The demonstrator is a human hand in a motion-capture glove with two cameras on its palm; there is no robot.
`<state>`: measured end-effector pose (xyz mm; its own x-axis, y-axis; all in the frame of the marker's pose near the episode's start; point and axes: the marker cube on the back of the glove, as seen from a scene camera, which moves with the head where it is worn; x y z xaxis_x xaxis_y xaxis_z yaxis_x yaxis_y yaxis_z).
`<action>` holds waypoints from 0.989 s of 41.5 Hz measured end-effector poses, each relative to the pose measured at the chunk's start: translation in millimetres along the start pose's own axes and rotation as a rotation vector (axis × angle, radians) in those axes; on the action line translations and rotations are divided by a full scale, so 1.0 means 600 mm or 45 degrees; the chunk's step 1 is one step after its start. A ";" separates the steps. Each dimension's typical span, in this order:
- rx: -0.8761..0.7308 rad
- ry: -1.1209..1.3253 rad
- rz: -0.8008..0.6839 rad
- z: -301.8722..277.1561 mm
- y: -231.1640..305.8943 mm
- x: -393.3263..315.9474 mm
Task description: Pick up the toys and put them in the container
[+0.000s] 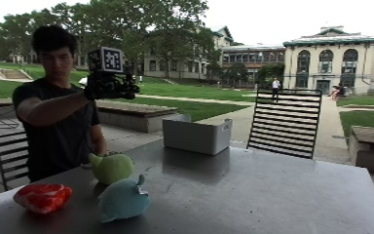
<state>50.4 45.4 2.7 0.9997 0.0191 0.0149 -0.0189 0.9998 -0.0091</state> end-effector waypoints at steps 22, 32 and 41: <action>-0.139 -0.068 -0.030 0.147 0.069 0.080; -0.219 -0.064 -0.028 0.230 0.076 0.083; -0.314 -0.056 -0.037 0.303 0.078 0.068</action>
<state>87.6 94.9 184.7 0.9981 -0.0038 0.0621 0.0193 0.9676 -0.2518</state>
